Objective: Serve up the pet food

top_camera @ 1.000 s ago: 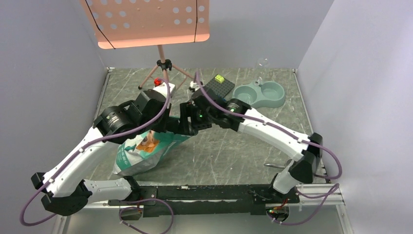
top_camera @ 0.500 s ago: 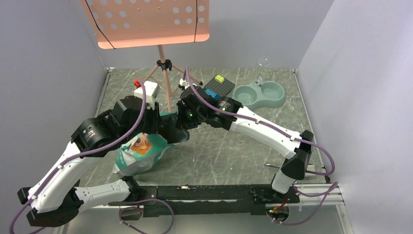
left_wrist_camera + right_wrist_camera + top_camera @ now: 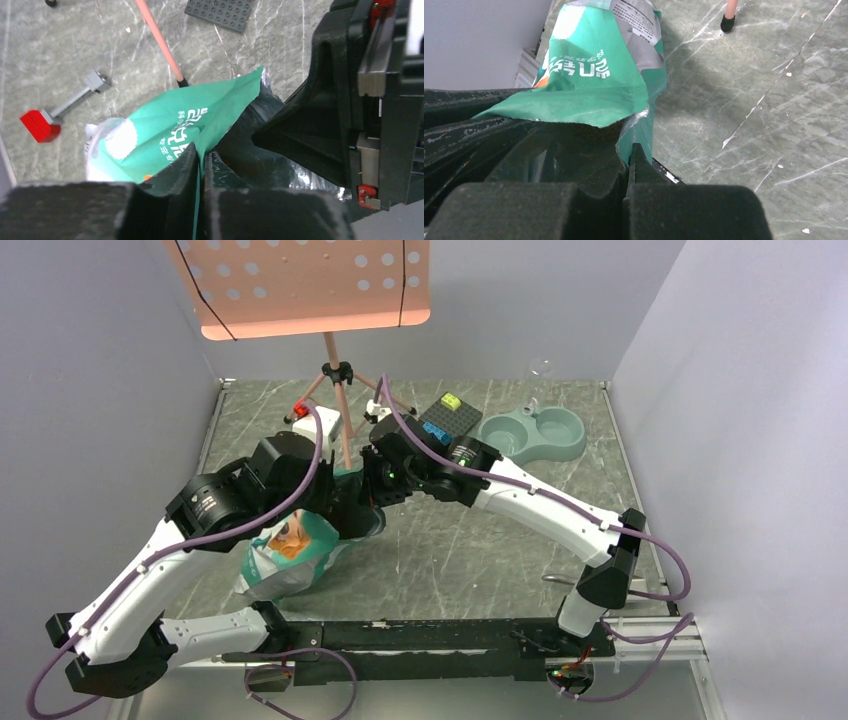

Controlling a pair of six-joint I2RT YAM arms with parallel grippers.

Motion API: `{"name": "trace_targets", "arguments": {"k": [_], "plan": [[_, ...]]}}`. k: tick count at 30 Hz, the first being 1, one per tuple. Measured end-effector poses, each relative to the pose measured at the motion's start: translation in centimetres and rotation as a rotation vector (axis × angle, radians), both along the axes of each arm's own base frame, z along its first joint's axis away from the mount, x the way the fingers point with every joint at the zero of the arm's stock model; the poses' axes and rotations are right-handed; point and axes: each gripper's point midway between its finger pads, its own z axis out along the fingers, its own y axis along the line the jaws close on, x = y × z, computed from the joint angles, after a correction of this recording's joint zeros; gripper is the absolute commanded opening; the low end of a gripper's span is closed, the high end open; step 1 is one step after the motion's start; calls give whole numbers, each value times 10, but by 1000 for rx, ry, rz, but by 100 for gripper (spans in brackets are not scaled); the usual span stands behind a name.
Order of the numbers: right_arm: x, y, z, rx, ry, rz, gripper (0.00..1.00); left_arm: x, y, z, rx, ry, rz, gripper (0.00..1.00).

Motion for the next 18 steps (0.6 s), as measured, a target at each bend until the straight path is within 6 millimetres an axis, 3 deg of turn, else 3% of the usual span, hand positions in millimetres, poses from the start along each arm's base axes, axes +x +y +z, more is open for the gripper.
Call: {"name": "trace_targets", "arguments": {"k": [1, 5, 7, 9, 11, 12, 14, 16, 18], "plan": [[0, 0, 0, -2, 1, 0, 3, 0, 1, -1, 11, 0, 0, 0], [3, -5, 1, -15, -4, -32, 60, -1, 5, -2, 31, -1, -4, 0], [9, -10, 11, -11, -33, -57, 82, 0, 5, -1, 27, -6, -2, 0], [13, -22, 25, -2, -71, -93, 94, 0, 5, -1, 25, -8, 9, 0], [16, -45, 44, 15, -115, -149, 98, 1, 7, 0, 17, -10, 30, 0], [17, -58, 52, 27, -131, -180, 99, 2, 7, 0, 14, -11, 39, 0], [21, -103, 66, 60, -157, -283, 100, 2, 8, 1, 6, -12, 53, 0], [29, -167, 66, 75, -165, -456, 100, 3, 8, 2, 1, -15, 60, 0], [36, -235, 55, 60, -165, -683, 100, 3, 9, 2, 1, -18, 63, 0]]}}
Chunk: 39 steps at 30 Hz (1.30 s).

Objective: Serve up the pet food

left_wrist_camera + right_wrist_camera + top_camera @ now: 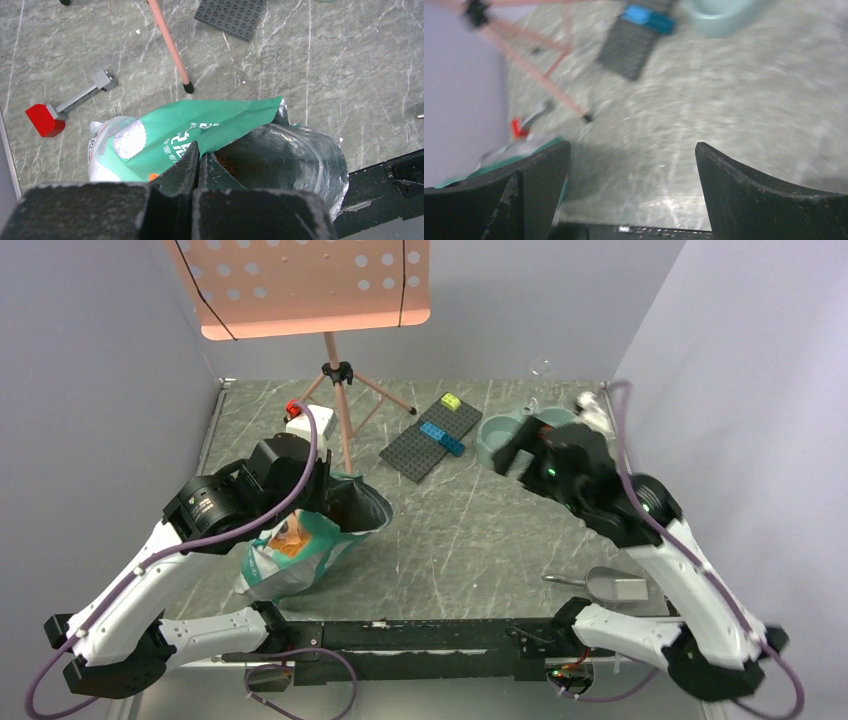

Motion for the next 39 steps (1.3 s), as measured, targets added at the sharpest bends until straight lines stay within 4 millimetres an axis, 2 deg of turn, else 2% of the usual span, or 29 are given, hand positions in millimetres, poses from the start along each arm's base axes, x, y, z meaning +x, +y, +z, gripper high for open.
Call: {"name": "trace_targets", "arguments": {"k": [3, 5, 8, 11, 17, 19, 21, 22, 25, 27, 28, 31, 34, 36, 37, 39], "plan": [[-12, -71, -42, -26, 79, -261, 100, 0, 0, 0, -1, 0, -1, 0], [-19, -100, -76, -57, 167, -383, 100, 0, 0, 0, -2, -1, -2, 0], [-29, -138, -147, -126, 404, -588, 100, 0, -2, 0, -6, 2, -8, 0], [-46, -156, -199, -163, 609, -721, 100, -2, -5, 0, -14, 11, -23, 0], [-78, -185, -233, -13, 721, -947, 100, -6, -10, -2, -28, 27, -51, 0], [-89, -188, -252, 39, 777, -1000, 100, -7, -11, -2, -33, 32, -60, 0], [-95, -188, -268, 66, 833, -1020, 97, -8, -12, -2, -36, 36, -66, 0], [-97, -187, -277, 76, 859, -1023, 91, -8, -13, -3, -38, 37, -68, 0], [-100, -183, -301, 96, 921, -1006, 57, -10, -14, -3, -45, 42, -79, 0], [-98, -178, -310, 109, 932, -964, 36, -10, -14, -3, -46, 42, -82, 0], [-95, -176, -314, 112, 929, -936, 28, -10, -14, -3, -47, 42, -82, 0], [-87, -164, -322, 72, 939, -829, 13, -11, -14, -2, -49, 39, -85, 0], [-73, -132, -327, -44, 927, -599, 2, -13, -13, -2, -56, 38, -92, 0], [-67, -105, -327, -147, 915, -433, 0, -14, -14, -2, -61, 38, -98, 0], [-64, -88, -326, -201, 899, -339, 0, -14, -14, -2, -64, 35, -101, 0], [-57, -42, -324, -288, 830, -101, 0, -15, -15, -4, -76, 26, -105, 0]]}}
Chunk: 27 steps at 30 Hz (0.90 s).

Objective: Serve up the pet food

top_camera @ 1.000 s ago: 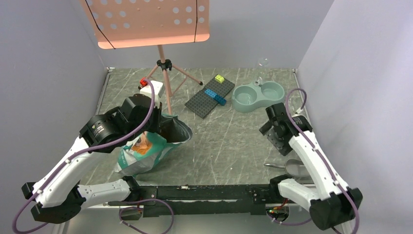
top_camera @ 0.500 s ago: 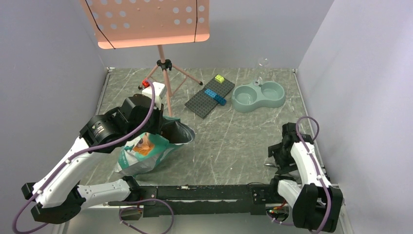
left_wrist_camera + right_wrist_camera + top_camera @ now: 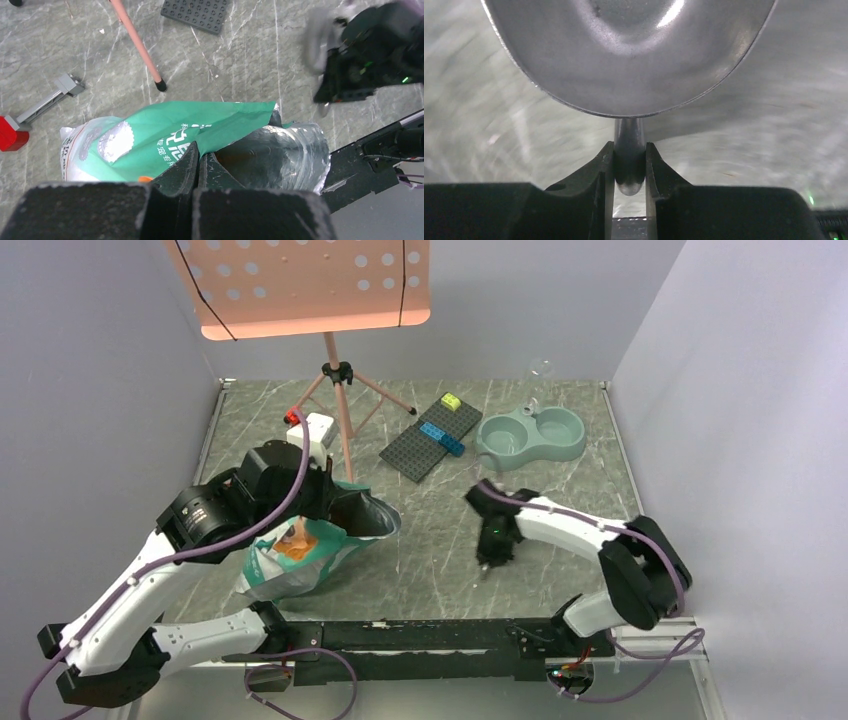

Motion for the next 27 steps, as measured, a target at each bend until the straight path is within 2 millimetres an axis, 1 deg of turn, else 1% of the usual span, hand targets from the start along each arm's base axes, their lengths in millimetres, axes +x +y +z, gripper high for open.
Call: {"name": "trace_targets", "arguments": {"k": [2, 4, 5, 7, 8, 9, 11, 12, 14, 16, 17, 19, 20, 24, 26, 27], "plan": [[-2, 38, 3, 31, -35, 204, 0, 0, 0, 0, -12, -11, 1, 0], [-10, 79, 6, 106, -54, 413, 0, 1, 1, 1, -13, -16, 9, 0], [-14, 95, 6, 143, -59, 500, 0, 1, 2, 1, -13, -19, 13, 0], [-19, 114, 2, 198, -59, 633, 2, 3, 3, 1, -10, -23, 23, 0], [-19, 117, -1, 208, -57, 680, 4, 4, 3, 1, -7, -24, 29, 0], [-19, 119, -2, 218, -50, 717, 9, 5, 4, 1, -5, -24, 36, 0], [-14, 124, -1, 233, -71, 772, 23, 8, 4, 1, 1, -25, 50, 0], [-12, 127, -1, 244, -88, 797, 25, 9, 4, 1, 5, -25, 57, 0], [-7, 133, -1, 264, -129, 839, 33, 11, 3, 0, 3, -23, 67, 0], [-2, 138, 0, 285, -180, 851, 40, 12, 3, 0, 0, -26, 76, 0], [0, 139, 0, 292, -214, 853, 46, 12, 4, 1, -2, -29, 81, 0], [2, 137, 3, 289, -285, 846, 53, 13, 4, 1, -4, -30, 86, 0], [2, 134, 4, 281, -317, 842, 55, 13, 4, 1, -3, -28, 88, 0], [-6, 122, 6, 247, -391, 840, 59, 14, 3, -1, 8, -16, 93, 0], [-8, 122, 7, 256, -419, 845, 63, 15, 2, -1, 11, -7, 98, 0], [-8, 123, 8, 265, -433, 844, 64, 15, 2, -1, 11, -1, 102, 0]]}}
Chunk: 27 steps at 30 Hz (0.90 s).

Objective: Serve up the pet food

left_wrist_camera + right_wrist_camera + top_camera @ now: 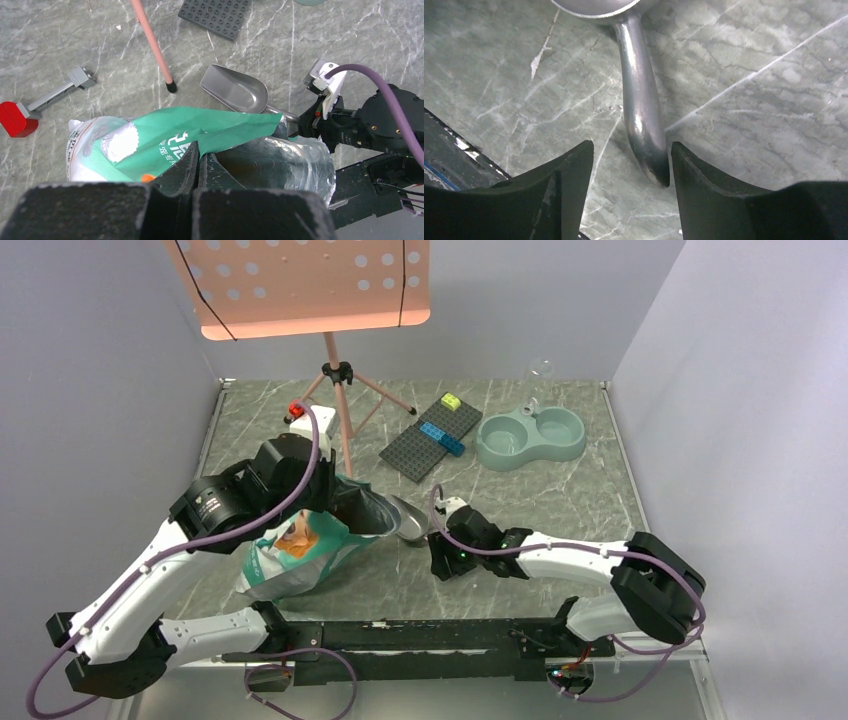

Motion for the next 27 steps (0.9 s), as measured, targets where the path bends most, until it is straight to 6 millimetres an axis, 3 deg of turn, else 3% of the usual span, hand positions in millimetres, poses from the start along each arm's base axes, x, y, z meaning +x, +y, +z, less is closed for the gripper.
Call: {"name": "trace_targets", "arguments": {"k": [6, 12, 17, 21, 23, 27], "plan": [[6, 12, 3, 155, 3, 5, 64, -2, 0, -1, -21, 18, 19, 0], [19, 19, 9, 432, 91, -36, 60, -5, 2, 0, -47, 26, 35, 0], [23, 20, 6, 557, 185, -61, 32, -7, 1, 0, -66, 35, 42, 0], [15, 24, 6, 648, 274, -48, 14, -6, -2, -3, -63, 48, 36, 0], [11, 26, 10, 678, 299, -43, 0, -5, -6, -5, -61, 57, 28, 0], [6, 26, 13, 693, 346, -55, 0, -4, -12, -8, -63, 68, 10, 0]]}}
